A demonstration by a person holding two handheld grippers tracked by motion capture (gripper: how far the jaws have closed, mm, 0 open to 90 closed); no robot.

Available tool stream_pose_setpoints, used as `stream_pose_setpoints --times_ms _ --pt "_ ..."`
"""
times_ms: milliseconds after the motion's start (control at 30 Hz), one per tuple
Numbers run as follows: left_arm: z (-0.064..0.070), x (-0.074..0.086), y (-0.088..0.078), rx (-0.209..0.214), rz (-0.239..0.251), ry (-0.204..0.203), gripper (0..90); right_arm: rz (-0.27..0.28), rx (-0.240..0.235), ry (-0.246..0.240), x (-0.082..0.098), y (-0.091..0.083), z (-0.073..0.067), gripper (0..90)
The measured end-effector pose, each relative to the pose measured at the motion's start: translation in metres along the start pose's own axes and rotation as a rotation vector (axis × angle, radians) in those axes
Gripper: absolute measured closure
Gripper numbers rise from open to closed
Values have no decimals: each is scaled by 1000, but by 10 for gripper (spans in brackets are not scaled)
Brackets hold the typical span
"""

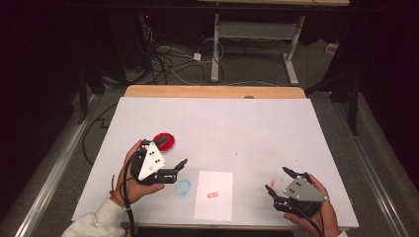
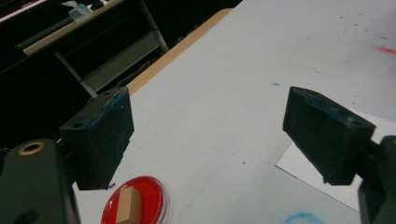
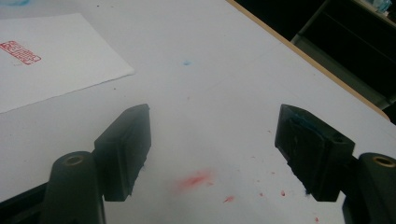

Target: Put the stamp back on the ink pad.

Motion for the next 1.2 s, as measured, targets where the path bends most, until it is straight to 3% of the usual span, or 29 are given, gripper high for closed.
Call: stream_pose_setpoints --times_ms 433,767,1200 --pt "9 15 -11 -13 -18 35 161 1 8 -1 0 0 0 275" --pt "13 34 -18 -19 -60 50 161 4 9 2 -1 0 0 275" --pt "12 62 -26 -19 -120 42 161 0 13 9 0 1 1 274"
Point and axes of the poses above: each handheld gripper's, and its own axes: y roughly forward along the jaws, x roughly out of its underside, z roughly to its right, the point moved 4 cm from there along y, roughly forward along the jaws, and after that the axes turned 2 degrees about z, right-handed, at the moved point
